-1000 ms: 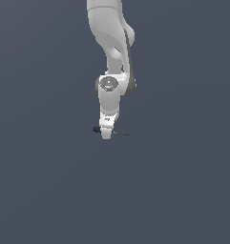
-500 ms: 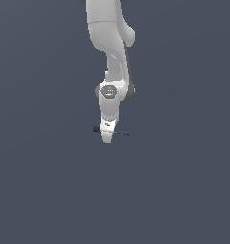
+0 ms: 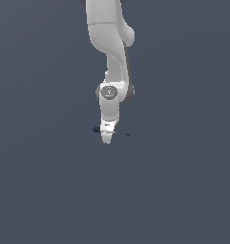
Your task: Pick up the object and move it to a goal position.
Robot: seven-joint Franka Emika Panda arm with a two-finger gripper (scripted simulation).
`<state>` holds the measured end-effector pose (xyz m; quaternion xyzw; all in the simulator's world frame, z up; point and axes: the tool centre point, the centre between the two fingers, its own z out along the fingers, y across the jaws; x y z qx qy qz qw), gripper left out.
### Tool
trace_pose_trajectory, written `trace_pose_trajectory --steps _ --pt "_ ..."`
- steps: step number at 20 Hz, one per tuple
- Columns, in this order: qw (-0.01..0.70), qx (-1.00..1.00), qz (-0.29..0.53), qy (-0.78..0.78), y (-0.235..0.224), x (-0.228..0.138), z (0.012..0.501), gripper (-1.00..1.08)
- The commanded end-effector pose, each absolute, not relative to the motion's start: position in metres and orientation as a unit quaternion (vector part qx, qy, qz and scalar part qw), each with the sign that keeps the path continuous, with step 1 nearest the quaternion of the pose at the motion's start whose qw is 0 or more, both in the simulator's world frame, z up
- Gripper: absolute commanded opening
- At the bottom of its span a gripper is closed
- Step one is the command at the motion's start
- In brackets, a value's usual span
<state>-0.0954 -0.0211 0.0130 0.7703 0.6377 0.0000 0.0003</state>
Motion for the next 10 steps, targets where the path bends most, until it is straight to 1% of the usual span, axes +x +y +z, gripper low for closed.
trace_pose_trajectory --steps 1,6,10 --pt "0.000 0.770 0.000 0.638 -0.021 -0.096 0.013 -1.00" --pt "0.000 0.770 0.000 0.638 -0.018 -0.094 0.013 -1.00" --pt "0.000 0.770 0.000 0.638 -0.004 -0.089 0.013 -1.00"
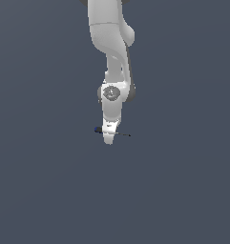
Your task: Pick up the object and move it to a goal position.
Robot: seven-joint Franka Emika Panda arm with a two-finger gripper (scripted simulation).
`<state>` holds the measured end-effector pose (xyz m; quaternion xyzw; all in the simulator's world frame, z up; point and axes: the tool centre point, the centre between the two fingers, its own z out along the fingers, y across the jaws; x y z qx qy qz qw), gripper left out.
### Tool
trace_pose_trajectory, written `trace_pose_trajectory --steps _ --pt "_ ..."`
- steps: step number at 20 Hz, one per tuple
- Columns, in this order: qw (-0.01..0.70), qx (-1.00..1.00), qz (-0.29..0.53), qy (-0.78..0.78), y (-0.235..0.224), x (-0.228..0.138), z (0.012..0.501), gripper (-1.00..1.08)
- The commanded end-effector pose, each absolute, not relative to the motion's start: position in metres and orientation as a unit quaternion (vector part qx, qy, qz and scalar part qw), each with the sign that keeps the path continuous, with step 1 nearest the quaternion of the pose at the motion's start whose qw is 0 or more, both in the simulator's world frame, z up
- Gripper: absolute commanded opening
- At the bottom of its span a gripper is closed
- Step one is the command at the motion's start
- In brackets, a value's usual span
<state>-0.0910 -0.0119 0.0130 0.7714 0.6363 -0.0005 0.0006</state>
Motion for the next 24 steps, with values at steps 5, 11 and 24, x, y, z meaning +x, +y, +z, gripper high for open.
trace_pose_trajectory --steps 5,11,24 --pt "0.000 0.770 0.000 0.638 0.029 -0.076 0.013 -1.00" --pt "0.000 0.770 0.000 0.638 0.084 -0.054 0.013 -1.00" --pt "0.000 0.771 0.000 0.637 0.205 -0.001 0.014 -1.00"
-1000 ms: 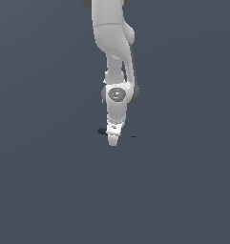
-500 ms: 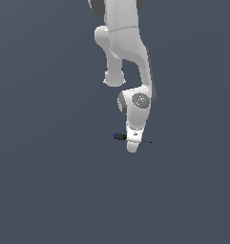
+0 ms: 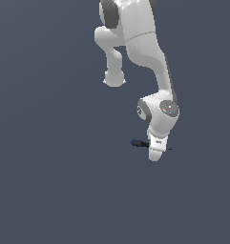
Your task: Pick up the object and move it to a goal position.
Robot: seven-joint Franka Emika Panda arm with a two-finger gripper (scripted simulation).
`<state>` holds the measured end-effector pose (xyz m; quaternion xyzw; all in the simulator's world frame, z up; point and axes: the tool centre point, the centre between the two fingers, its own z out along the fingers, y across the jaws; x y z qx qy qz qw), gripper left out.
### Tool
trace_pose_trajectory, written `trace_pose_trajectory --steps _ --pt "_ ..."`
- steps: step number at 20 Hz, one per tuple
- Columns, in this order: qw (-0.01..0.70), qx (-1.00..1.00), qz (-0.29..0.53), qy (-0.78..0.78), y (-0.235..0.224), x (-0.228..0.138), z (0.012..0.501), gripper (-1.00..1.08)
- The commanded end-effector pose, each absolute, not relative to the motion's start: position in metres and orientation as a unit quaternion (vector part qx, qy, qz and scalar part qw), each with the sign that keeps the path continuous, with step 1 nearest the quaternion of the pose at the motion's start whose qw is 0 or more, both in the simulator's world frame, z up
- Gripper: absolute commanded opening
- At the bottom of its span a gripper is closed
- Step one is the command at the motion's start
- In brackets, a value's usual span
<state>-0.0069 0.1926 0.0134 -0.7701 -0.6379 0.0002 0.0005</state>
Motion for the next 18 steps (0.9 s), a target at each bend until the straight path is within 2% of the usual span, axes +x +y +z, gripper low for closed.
trace_pose_trajectory --steps 1,9,18 --pt "0.000 -0.771 0.000 -0.637 0.212 0.002 0.014 -1.00" --pt "0.000 -0.771 0.000 -0.637 0.254 0.023 0.014 -1.00" --pt "0.000 -0.770 0.000 -0.638 0.272 0.033 0.014 -1.00"
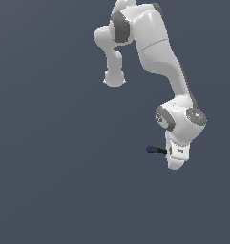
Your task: Pick up the object and move it to a goal position.
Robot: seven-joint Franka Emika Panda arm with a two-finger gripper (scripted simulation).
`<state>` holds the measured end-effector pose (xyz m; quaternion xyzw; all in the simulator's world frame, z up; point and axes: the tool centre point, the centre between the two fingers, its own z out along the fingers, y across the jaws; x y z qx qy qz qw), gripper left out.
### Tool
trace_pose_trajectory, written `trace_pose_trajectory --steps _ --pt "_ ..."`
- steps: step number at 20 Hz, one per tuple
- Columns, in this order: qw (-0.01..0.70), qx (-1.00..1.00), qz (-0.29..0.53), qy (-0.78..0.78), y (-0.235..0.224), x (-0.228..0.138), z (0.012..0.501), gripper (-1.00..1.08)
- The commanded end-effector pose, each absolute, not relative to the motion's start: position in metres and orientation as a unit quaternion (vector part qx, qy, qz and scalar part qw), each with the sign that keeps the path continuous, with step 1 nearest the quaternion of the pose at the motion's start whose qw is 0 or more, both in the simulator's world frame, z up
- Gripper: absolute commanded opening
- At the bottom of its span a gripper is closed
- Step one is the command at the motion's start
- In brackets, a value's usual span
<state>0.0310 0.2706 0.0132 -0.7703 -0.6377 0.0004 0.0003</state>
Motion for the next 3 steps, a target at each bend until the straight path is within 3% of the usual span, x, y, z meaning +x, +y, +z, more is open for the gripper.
trace_pose_trajectory --steps 1,3 --pt "0.000 -0.770 0.000 -0.638 0.2728 0.0330 0.0137 -1.00" --pt "0.000 -0.770 0.000 -0.638 0.2731 0.0333 0.0136 -1.00"
